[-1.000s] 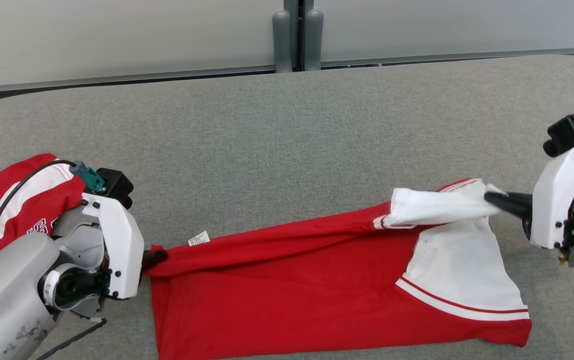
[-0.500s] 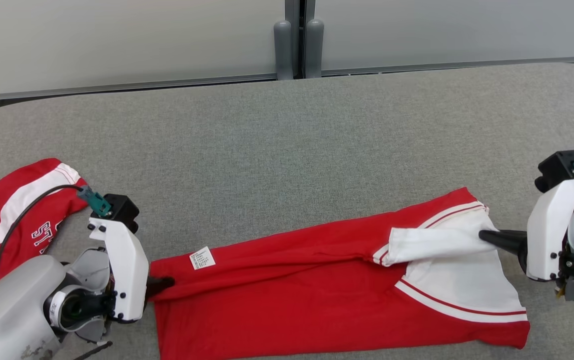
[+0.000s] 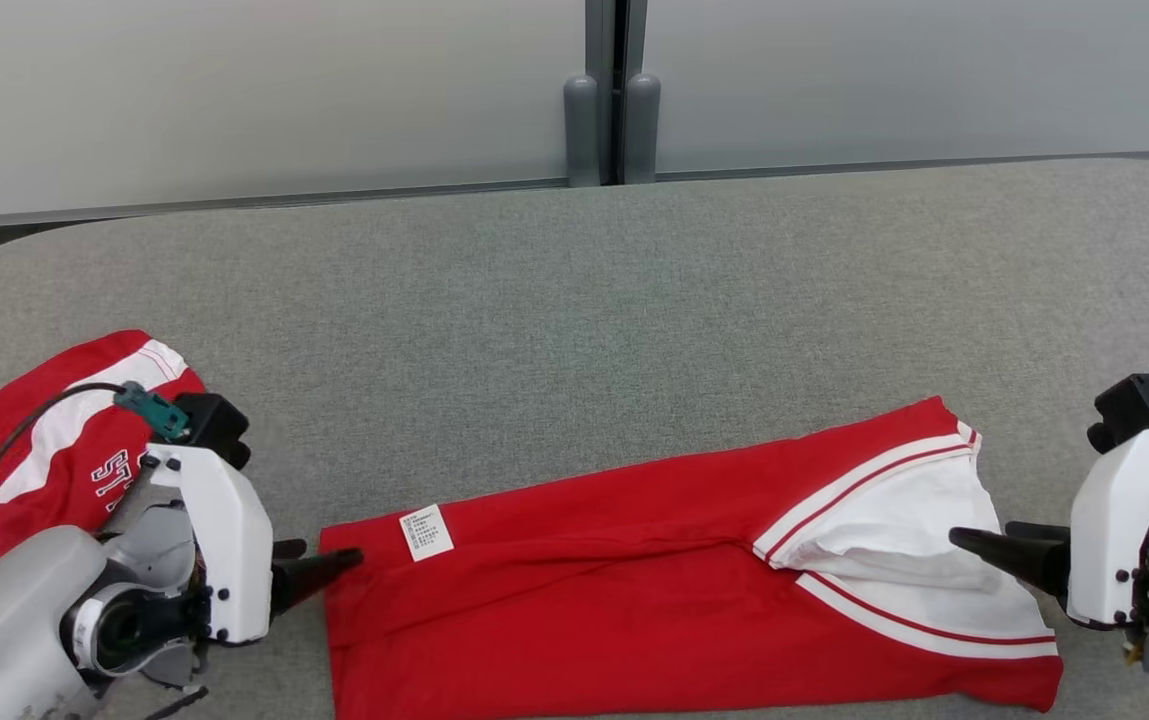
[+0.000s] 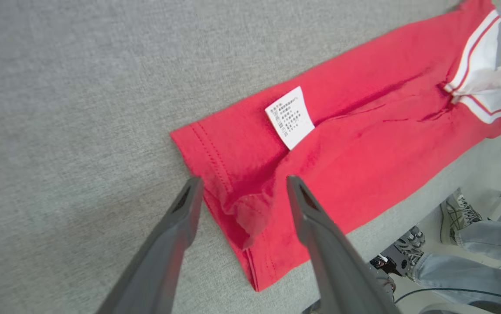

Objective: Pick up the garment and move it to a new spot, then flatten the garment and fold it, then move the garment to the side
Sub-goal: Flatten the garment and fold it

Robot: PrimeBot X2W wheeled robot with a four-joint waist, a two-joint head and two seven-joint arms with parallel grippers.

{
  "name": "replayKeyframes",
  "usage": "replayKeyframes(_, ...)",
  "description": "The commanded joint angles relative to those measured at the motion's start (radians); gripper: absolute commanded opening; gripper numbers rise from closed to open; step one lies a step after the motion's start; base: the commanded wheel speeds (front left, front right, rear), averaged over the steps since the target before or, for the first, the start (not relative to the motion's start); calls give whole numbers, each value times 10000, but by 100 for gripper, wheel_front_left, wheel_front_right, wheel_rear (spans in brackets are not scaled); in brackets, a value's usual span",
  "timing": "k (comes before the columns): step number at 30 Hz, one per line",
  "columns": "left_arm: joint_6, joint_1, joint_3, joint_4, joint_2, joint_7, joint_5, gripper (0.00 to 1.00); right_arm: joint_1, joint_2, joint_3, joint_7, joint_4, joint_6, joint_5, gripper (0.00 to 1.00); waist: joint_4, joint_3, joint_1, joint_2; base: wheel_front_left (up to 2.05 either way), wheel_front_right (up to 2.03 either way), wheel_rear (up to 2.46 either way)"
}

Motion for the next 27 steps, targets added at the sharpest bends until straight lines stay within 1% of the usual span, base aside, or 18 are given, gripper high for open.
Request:
replayKeyframes(1, -45, 50, 105, -44, 135, -101, 3, 100, 166, -3, -94, 27, -51, 4, -36, 100, 42, -65, 0, -1, 0, 0, 0)
replayKeyframes(3, 22, 129, 350, -261, 291, -580, 70, 100, 488, 63, -382, 51, -251, 5, -60, 100, 72, -155, 0, -1, 0, 0, 0)
replayKeyframes(6, 256, 287, 768, -653, 630, -1571, 316, 100, 994, 160, -812, 85, -571, 5, -111, 100, 107, -286, 0, -1, 0, 0, 0)
replayKeyframes(7, 359, 344, 952, -804, 727, -2009, 410, 100, 1160, 212, -1004, 52, -711, 4, -132, 100, 126, -319, 0, -1, 0, 0, 0)
replayKeyframes(10, 781, 549, 1528, -1301, 984, -3534, 848, 100, 1589, 431, -1617, -504, -1327, 5, -208, 100, 193, -409, 0, -1, 0, 0, 0)
replayKeyframes(11, 1015, 664, 1793, -1467, 993, -4222, 963, 100, 1695, 544, -1831, -884, -1595, 5, -296, 100, 217, -440, 0, -1, 0, 0, 0)
replayKeyframes(13, 1320, 984, 2072, -1868, 1046, -5243, 1324, 100, 1900, 784, -2177, -1659, -2043, 5, -535, 100, 256, -473, 0, -1, 0, 0, 0)
replayKeyframes(15, 1764, 1255, 2398, -2249, 1075, -6262, 1587, 100, 2036, 903, -2454, -2656, -2380, 5, -1083, 100, 313, -510, 0, -1, 0, 0, 0)
replayKeyframes(17, 2258, 1598, 2659, -2638, 1093, -7177, 1934, 100, 2158, 1232, -2620, -3719, -2648, 5, -1435, 100, 353, -553, 0, -1, 0, 0, 0)
replayKeyframes(19, 2747, 2003, 2837, -3012, 1074, -7978, 2180, 100, 2216, 1394, -2771, -4777, -2836, 5, -1847, 100, 390, -587, 0, -1, 0, 0, 0)
replayKeyframes(21, 3225, 2409, 3052, -3325, 1032, -8459, 2444, 100, 2289, 1654, -2919, -5738, -2794, 5, -2137, 100, 398, -637, 0, -1, 0, 0, 0)
replayKeyframes(23, 3641, 2810, 3315, -3597, 956, -8709, 2764, 100, 2317, 1858, -3027, -6579, -2737, 5, -2403, 100, 406, -683, 0, -1, 0, 0, 0)
replayKeyframes(26, 4120, 3509, 3995, -3876, 607, -8836, 3342, 100, 2415, 2165, -3288, -7808, -2465, 5, -2808, 100, 439, -710, 0, -1, 0, 0, 0)
replayKeyframes(27, 4170, 3719, 4331, -4057, 397, -8846, 3679, 100, 2481, 2326, -3486, -8211, -2284, 4, -2957, 100, 453, -712, 0, -1, 0, 0, 0)
